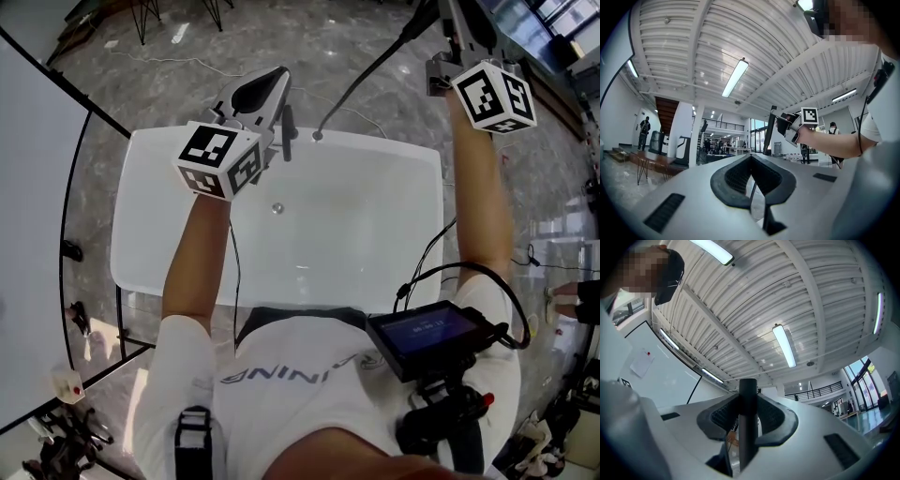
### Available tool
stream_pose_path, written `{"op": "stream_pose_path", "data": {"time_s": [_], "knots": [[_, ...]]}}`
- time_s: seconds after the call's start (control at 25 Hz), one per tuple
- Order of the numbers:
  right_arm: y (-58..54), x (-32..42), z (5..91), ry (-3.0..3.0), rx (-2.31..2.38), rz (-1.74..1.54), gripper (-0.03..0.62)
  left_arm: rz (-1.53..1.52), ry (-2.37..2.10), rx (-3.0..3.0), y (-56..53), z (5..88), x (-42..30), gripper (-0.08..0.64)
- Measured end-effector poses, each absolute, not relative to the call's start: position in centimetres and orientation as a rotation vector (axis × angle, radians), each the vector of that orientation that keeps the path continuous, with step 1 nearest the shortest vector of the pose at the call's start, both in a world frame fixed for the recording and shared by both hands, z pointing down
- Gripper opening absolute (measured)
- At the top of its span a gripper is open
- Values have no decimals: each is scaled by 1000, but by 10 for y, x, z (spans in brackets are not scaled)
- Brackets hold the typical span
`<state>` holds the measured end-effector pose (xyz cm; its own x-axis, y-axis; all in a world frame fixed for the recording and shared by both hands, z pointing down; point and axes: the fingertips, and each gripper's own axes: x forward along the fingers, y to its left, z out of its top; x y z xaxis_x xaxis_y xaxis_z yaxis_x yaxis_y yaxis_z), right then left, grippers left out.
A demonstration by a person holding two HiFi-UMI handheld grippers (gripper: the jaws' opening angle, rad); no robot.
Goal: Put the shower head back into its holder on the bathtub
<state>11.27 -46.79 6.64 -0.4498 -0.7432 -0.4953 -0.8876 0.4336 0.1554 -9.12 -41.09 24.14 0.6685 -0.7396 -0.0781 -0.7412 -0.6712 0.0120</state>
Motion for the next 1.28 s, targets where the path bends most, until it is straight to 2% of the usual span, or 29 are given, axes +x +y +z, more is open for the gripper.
{"op": "stream_pose_path", "data": {"time_s": [0.2, 0.44, 0.92, 1.28], "knots": [[-475, 108, 104, 2382, -1398, 506, 124, 84, 1265, -2866, -417, 258, -84, 14], [-513, 101, 181, 2438, -1408, 388, 123, 29, 1303, -2910, -447, 315, -84, 14], [-527, 84, 259, 2517, -1432, 204, 123, -53, 1436, -2933, -431, 347, -106, 14], [-577, 66, 378, 2554, -1445, 26, 123, -100, 1598, -2961, -454, 441, -138, 14]]}}
